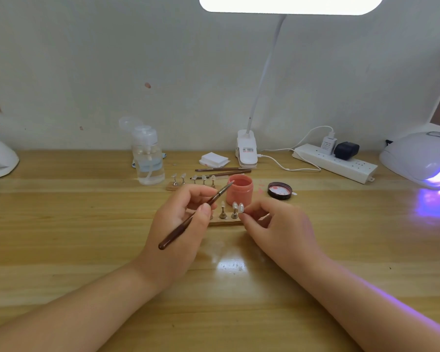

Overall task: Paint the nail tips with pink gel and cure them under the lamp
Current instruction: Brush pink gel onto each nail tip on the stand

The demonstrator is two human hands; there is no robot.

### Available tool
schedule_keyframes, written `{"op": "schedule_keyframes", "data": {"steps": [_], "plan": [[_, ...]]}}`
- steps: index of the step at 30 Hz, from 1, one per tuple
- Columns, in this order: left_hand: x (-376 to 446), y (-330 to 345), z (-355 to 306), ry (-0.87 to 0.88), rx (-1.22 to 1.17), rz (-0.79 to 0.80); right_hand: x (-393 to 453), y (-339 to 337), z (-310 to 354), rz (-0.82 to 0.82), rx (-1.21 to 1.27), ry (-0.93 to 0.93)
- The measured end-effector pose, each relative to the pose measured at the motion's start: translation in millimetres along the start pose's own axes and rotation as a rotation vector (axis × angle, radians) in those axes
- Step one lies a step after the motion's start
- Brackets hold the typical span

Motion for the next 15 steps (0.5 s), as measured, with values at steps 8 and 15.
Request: {"op": "schedule_keyframes", "data": {"steps": [8, 15], "plan": [[3, 0, 6, -0.131, -0.117, 0.054, 3, 2, -5, 0.008, -0.069, -0.036], [-4, 2, -9, 0.075, 0.137, 0.03, 7, -2, -8, -0.124, 0.3, 0.037]]}}
Point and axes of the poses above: each hand's wrist, its own x-axis towards the middle knuckle, its own y-axis out of the palm, z = x × y, the point moved 1 cm from there along x, towards the middle knuckle, and after that the axes turned 8 degrees about -y, right-handed, at the moved point
